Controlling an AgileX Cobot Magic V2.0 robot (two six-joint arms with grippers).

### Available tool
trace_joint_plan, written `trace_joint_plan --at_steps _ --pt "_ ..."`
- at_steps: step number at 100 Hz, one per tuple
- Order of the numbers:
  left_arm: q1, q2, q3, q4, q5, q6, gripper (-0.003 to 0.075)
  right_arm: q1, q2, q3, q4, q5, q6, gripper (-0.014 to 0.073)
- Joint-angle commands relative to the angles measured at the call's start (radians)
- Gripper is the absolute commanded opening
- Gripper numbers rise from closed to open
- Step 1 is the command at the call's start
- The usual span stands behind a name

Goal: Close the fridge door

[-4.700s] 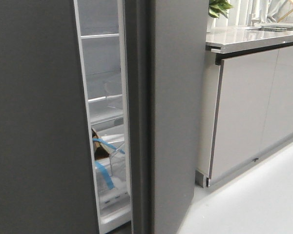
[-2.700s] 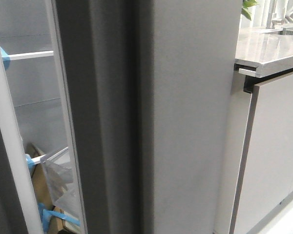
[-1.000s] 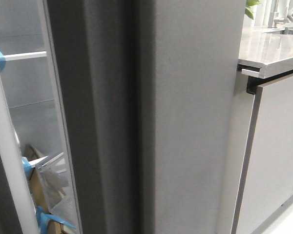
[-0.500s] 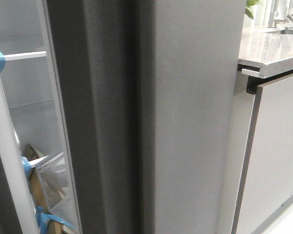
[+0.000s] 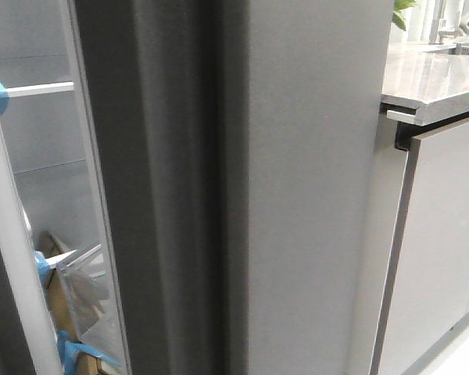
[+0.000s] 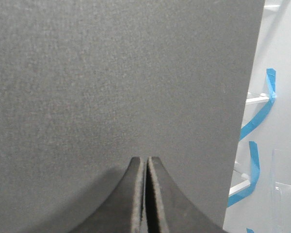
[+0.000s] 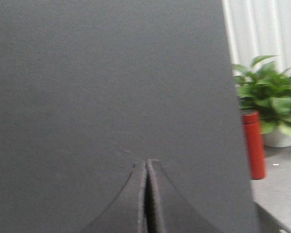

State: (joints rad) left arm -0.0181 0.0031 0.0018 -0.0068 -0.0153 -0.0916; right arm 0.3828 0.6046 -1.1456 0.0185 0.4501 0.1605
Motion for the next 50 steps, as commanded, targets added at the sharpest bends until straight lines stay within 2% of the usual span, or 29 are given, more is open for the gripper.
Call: trace_joint_plan --at_steps 1,26,50 --pt "-0.005 0.019 0.028 -0.002 -0.077 -0.003 -0.0021 0.062 0.062 -0.088 0.007 -0.03 0.001 -0.0076" --pt "-0.005 0.019 0.028 -0.002 -0.077 -0.003 -0.0021 0.241 0.194 -0.184 0.007 -0.021 -0.009 -0.0076" --pt "-0.005 0.019 0.028 -0.002 -0.077 -0.003 -0.0021 0.3 0.311 -0.193 0.007 -0.072 -0.009 -0.0076"
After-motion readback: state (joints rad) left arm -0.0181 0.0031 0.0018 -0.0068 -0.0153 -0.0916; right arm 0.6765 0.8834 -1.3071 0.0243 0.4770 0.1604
